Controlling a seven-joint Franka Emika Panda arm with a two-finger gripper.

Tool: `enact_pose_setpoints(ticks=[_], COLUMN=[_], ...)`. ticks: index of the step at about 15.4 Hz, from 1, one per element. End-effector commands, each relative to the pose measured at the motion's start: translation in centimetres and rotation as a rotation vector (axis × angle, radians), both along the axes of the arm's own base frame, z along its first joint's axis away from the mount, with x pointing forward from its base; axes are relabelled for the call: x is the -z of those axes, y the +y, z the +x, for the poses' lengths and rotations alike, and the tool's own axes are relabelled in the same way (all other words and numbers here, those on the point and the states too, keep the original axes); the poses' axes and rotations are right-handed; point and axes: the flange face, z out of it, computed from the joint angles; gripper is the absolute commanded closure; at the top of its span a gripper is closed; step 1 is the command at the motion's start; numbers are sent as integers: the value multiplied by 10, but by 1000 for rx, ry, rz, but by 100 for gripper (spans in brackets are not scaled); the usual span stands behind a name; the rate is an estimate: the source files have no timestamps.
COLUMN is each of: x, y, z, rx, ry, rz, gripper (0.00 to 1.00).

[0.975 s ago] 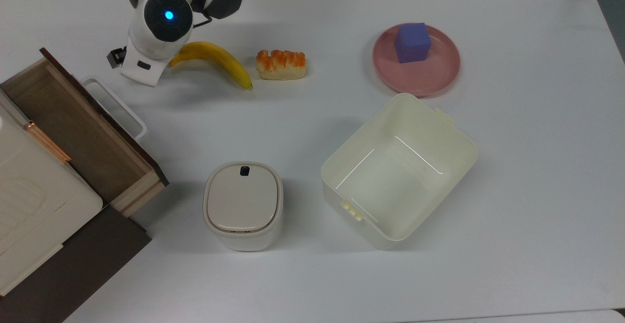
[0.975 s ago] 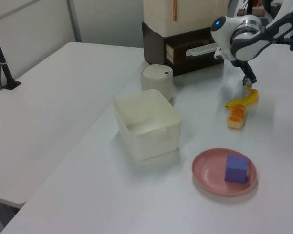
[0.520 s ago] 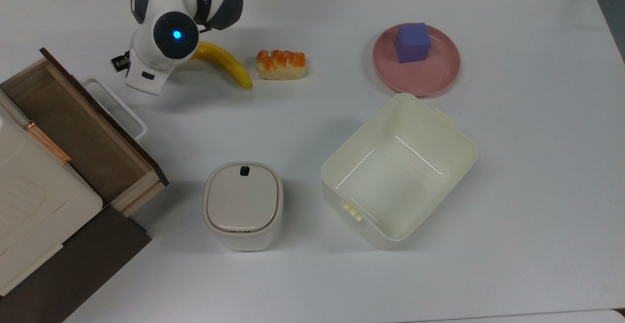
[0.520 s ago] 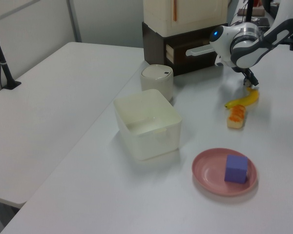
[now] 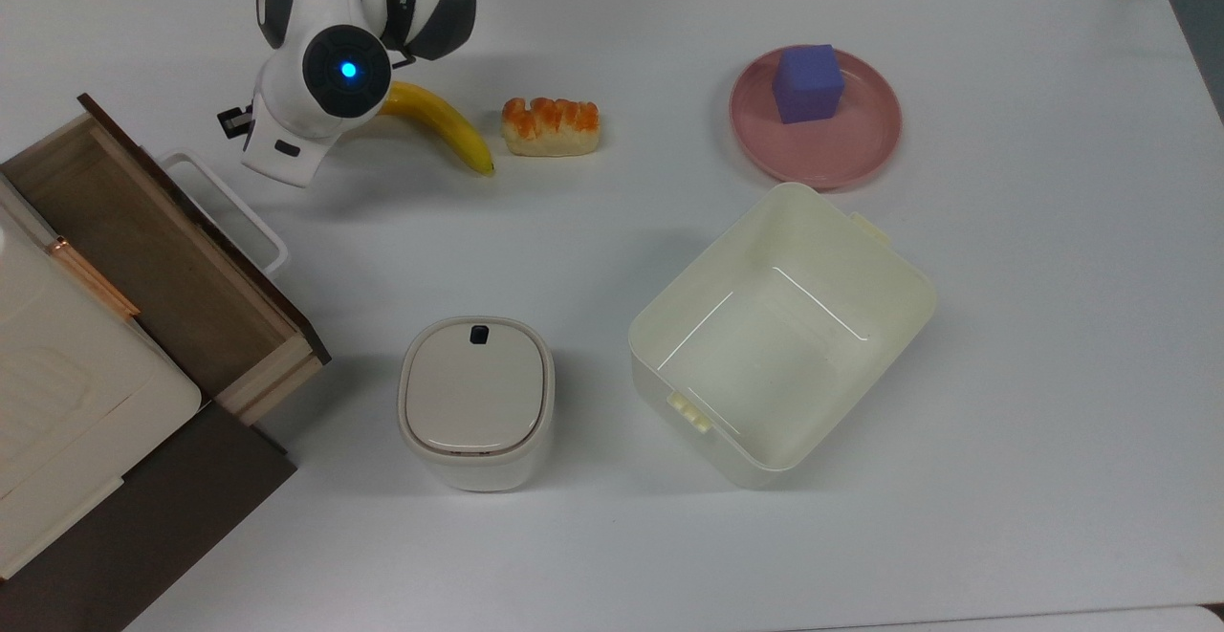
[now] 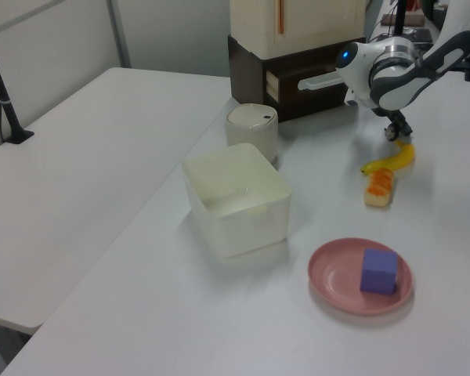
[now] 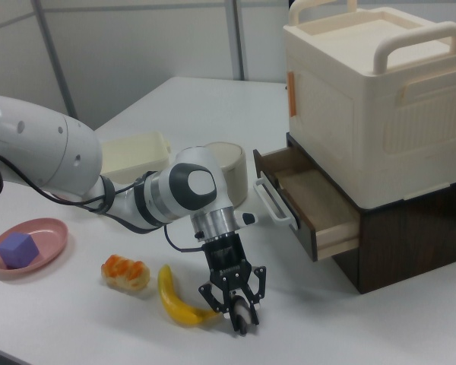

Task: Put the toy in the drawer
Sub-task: 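Close the gripper on the panda toy, then lift the panda toy and carry it over the open drawer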

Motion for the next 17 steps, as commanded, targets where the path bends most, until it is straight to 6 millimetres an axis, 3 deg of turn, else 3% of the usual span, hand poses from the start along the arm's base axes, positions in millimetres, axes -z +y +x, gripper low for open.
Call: enact_pose_setpoints(ticks=[1, 5, 8, 10, 14, 17], x=[-11, -72, -106, -142, -219, -247], y=[2, 5, 15, 29, 32, 24], z=[7, 15, 21, 33, 50, 54], rx=[12, 80, 97, 122, 232, 297], ry=[-54, -186, -258, -328, -425, -500], rz=[-20, 30, 61, 96, 198, 259], gripper=[100, 100, 100, 100, 100, 100])
